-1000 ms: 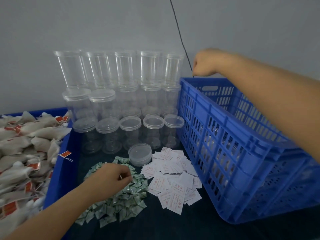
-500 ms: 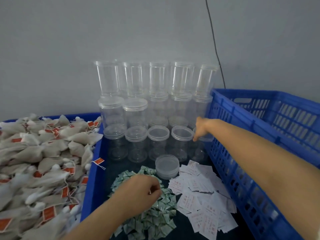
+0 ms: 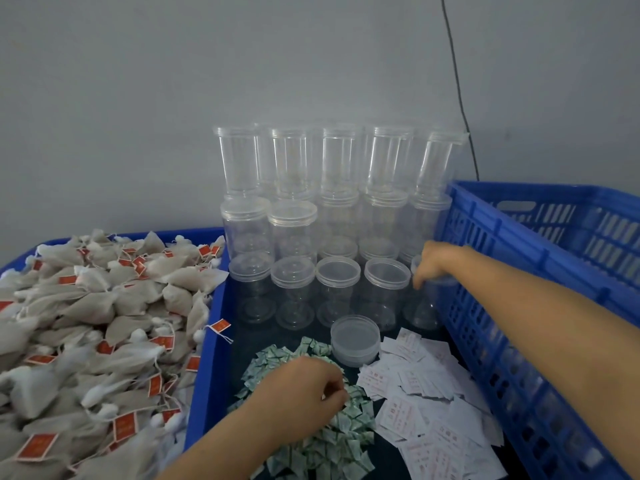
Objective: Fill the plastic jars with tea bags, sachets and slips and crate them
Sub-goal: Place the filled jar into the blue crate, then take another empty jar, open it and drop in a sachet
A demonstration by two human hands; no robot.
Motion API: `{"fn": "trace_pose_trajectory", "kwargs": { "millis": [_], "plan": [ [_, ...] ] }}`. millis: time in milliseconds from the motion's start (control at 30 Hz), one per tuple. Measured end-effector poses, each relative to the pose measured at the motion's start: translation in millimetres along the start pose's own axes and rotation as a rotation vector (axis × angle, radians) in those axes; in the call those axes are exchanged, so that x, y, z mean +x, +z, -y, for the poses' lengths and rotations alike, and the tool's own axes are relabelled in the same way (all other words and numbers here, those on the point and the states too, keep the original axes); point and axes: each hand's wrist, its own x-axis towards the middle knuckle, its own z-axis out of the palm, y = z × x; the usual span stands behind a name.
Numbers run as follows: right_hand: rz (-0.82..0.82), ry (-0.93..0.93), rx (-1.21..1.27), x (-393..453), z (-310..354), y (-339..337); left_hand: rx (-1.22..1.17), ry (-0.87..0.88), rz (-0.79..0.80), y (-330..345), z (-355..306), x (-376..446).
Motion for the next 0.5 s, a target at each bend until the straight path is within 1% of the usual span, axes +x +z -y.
{"fn": "trace_pose_trajectory", "kwargs": {
  "millis": [200,333,433,500],
  "plan": [
    [-0.034,-0.019,-0.061,-38,3,-56,-0.005,0.002,-0.05,-1,-2,0],
    [-0.013,-0.111,-0.111,-71,23,-83,-0.03,-0.004,-0.105,-3,-3,0],
    [-0.011,-0.224,-0.037,-96,42,-90,-0.081,-0.028,-0.22,-6,-3,-1],
    [-0.036,-0.301,0.06,-110,53,-87,-0.129,-0.033,-0.38,-10,-5,-3]
  ]
}}
